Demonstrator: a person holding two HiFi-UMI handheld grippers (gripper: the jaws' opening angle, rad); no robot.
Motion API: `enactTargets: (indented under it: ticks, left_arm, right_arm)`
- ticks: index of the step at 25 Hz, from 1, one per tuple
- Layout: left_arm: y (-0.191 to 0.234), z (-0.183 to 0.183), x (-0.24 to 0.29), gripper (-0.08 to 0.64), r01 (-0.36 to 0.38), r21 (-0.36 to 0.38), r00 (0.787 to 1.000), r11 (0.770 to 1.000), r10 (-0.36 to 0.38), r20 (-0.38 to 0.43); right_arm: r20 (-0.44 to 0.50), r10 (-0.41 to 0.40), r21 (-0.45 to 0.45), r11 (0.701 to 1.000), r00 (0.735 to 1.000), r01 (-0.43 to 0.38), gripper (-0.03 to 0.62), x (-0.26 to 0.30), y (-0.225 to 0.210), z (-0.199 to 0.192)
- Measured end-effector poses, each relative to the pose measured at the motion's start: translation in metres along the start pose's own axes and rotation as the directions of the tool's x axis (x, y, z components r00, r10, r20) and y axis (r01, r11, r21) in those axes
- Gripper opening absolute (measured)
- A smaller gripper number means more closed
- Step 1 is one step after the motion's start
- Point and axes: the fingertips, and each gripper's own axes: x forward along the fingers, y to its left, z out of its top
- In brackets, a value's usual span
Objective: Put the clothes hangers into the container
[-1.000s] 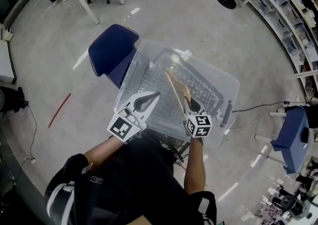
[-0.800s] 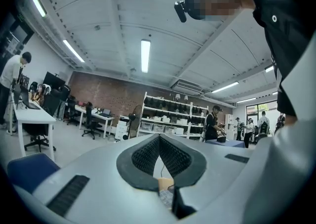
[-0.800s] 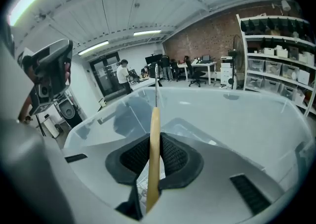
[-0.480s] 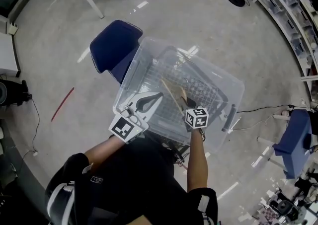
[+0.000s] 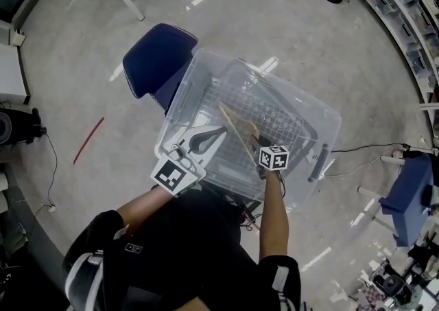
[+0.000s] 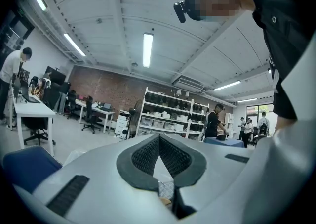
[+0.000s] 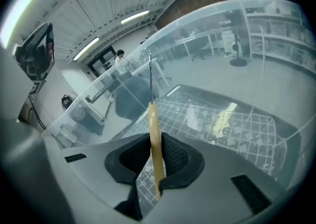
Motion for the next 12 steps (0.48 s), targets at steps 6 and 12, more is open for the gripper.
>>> enactTargets:
  ticks: [6, 12]
  left_arm:
    - [-0.001, -0.005, 0.003, 0.023, 0.005, -0.004, 1.000, 1.000, -0.006, -0.018]
    - [0.006, -0.011, 0.004, 0.023, 0.001, -0.004, 1.000, 1.000, -0.001, -0.024]
  right_arm:
    - [-0.085, -0.007, 0.012, 1.000, 0.996, 0.008, 0.089, 0.019, -0.023, -0.035]
    - [-0.094, -0.071, -0.005, 0.997, 0.993, 0.071, 0.100, 0.032, -0.038, -0.040]
